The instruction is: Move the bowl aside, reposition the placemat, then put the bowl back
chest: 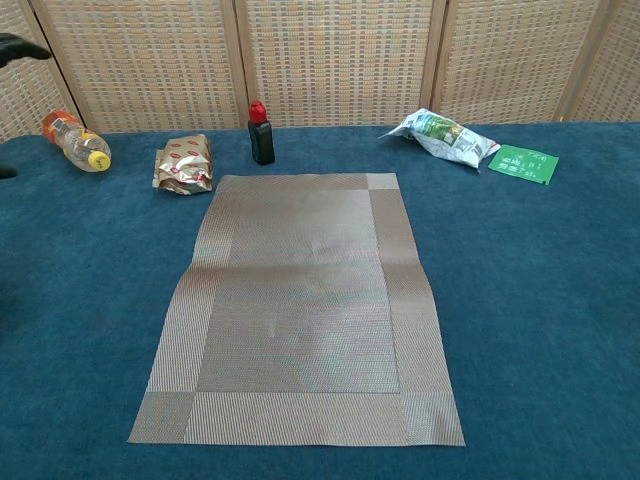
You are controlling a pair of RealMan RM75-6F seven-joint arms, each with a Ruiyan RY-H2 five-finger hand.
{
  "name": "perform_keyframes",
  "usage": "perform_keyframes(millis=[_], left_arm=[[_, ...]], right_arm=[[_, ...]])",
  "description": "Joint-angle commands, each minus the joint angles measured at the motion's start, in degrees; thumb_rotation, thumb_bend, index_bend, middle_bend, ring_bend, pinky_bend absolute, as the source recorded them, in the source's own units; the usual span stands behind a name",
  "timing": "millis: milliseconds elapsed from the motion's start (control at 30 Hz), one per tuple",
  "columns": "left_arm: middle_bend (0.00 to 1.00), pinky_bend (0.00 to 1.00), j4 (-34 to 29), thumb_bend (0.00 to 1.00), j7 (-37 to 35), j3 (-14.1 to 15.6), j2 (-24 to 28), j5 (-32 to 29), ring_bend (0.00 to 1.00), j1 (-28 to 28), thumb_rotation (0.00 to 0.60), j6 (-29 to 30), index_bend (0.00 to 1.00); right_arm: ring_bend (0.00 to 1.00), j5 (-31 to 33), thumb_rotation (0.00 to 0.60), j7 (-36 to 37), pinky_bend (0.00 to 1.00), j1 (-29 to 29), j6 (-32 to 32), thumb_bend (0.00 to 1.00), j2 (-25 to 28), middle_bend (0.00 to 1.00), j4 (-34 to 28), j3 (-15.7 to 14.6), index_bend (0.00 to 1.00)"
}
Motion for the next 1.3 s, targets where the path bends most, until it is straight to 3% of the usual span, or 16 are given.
perform_keyframes(millis=[33, 167, 467, 567, 867, 1100, 1300], left_arm=[[0.0, 0.0, -3.55, 0.18, -2.02, 5.18, 4.12, 3.61, 0.0, 5.94, 0.6, 5.06, 0.0], [0.0, 0.0, -4.7, 0.18, -4.35, 8.57, 6.32, 5.89, 0.0, 10.24, 0.6, 8.37, 0.0], [0.0, 0.0, -3.35, 0.18, -7.09, 12.68, 6.84, 9.72, 0.0, 17.37, 0.6, 15.07, 0.0], [0.0, 0.0, -2.72, 0.18, -8.69, 12.76, 7.13, 10.57, 0.0, 18.48, 0.6, 16.38, 0.0], [0.0, 0.0, -1.13, 0.18, -11.93, 11.63, 7.23, 9.99, 0.0, 18.96, 0.6, 14.81, 0.0], [0.0, 0.0, -0.67, 0.18, -12.81, 11.01, 7.25, 10.31, 0.0, 19.25, 0.6, 14.02, 0.0], [0.0, 0.0, -0.4, 0.18, -13.35, 10.41, 7.17, 10.16, 0.0, 19.41, 0.6, 13.5, 0.0]], right_arm=[[0.0, -0.66, 0.6, -0.42, 0.0, 0.2, -0.15, 0.07, -0.54, 0.0, 0.48, -0.35, 0.0], [0.0, -2.74, 0.6, -0.27, 0.0, 0.72, -0.08, 0.04, -1.42, 0.0, 1.82, -1.03, 0.0], [0.0, -9.0, 0.6, -0.4, 0.0, 1.44, 2.19, 0.0, -5.3, 0.0, 3.98, -2.65, 0.0], [0.0, -11.38, 0.6, -3.15, 0.0, 3.64, -1.65, 0.0, -8.46, 0.0, 2.57, -3.67, 0.0], [0.0, -10.24, 0.6, -7.9, 0.0, 6.64, -9.2, 0.0, -17.56, 0.0, 2.27, -4.02, 0.0], [0.0, -7.56, 0.6, -10.15, 0.0, 7.86, -11.91, 0.0, -24.34, 0.0, 5.24, -2.84, 0.0], [0.0, -5.47, 0.6, -10.58, 0.0, 8.24, -13.1, 0.0, -26.95, 0.0, 6.75, -2.54, 0.0]])
